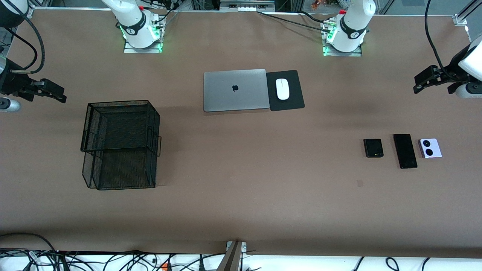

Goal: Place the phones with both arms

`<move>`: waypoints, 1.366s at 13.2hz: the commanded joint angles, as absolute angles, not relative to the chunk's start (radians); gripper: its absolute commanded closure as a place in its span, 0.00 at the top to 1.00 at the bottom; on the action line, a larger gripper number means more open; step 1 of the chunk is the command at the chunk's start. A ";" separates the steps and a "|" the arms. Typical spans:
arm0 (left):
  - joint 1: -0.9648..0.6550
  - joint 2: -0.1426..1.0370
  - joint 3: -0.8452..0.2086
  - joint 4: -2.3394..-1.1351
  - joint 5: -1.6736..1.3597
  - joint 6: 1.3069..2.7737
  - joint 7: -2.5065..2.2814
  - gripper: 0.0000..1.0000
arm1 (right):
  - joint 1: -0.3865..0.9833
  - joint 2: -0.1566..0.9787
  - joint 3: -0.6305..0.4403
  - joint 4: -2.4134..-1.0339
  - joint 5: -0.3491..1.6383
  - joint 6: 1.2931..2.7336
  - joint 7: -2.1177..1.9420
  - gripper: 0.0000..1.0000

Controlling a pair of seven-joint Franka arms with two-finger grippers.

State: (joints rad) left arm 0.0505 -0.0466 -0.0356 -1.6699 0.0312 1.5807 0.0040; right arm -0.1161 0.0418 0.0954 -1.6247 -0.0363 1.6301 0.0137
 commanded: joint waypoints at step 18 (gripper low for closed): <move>0.138 0.357 -0.043 -1.911 0.026 2.157 0.055 1.00 | -0.132 0.020 0.114 -1.618 -0.023 1.618 0.025 1.00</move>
